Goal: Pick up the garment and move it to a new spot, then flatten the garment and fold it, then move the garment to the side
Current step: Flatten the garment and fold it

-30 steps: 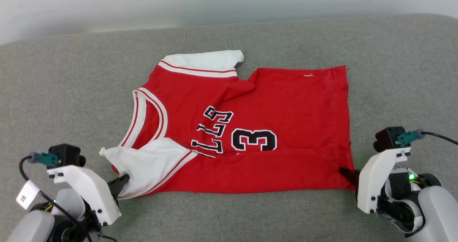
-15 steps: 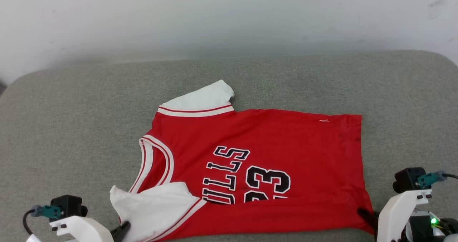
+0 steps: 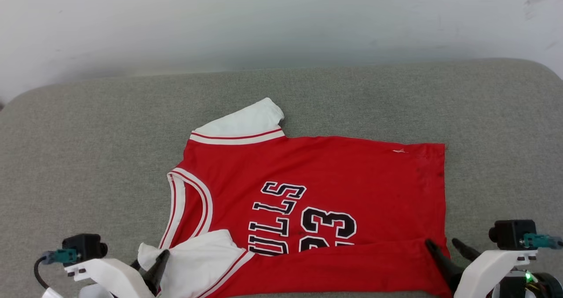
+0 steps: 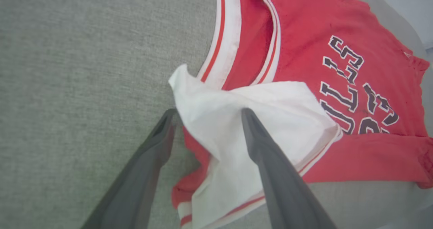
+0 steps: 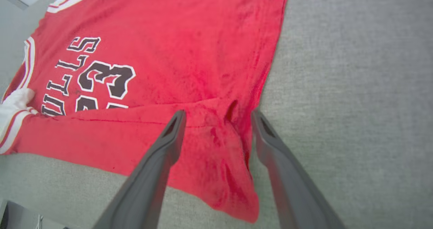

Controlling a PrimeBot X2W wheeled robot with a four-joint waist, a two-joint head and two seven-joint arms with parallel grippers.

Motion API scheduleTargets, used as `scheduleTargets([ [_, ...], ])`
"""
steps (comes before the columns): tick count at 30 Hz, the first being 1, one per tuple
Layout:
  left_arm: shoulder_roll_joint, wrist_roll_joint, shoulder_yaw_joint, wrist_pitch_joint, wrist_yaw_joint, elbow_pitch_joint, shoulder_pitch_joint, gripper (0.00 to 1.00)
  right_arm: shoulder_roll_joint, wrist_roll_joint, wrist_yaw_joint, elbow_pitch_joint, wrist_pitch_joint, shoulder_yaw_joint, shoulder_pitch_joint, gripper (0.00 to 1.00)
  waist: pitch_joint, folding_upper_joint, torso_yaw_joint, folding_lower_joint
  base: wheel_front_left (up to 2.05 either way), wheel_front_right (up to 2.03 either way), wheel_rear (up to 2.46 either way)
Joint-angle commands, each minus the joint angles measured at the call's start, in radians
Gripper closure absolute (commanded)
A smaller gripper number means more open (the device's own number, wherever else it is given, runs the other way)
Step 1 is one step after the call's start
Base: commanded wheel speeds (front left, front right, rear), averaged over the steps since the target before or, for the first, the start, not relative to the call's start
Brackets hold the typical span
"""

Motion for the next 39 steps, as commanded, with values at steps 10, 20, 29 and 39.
scheduleTargets([
  [10, -0.007, 0.183, -0.008, -0.191, 0.054, -0.075, -0.115, 0.00, 0.051, -0.163, 0.000, -0.059, -0.375, -0.052, -0.045, 0.00, -0.014, 0.0000, -0.009, 0.0000, 0.00, 0.00, 0.00],
  [20, -0.067, 0.288, -0.039, -0.309, 0.024, 0.013, -0.384, 0.00, 0.090, -0.214, 0.000, -0.146, -0.439, -0.055, -0.137, 0.00, 0.119, 0.0000, -0.066, 0.0000, 0.00, 0.00, 0.00],
  [29, -0.044, 0.288, -0.048, -0.224, -0.056, 0.183, -0.695, 0.00, 0.089, -0.211, 0.000, -0.154, -0.476, -0.014, -0.270, 0.00, 0.272, 0.0000, -0.160, 0.0000, 0.00, 0.00, 0.00],
  [39, 0.043, 0.251, -0.135, 0.181, -0.176, 0.379, -0.973, 0.00, 0.099, -0.210, 0.000, -0.124, -0.512, 0.024, -0.354, 0.00, 0.373, 0.0000, -0.250, 0.0000, 0.00, 0.00, 0.00],
])
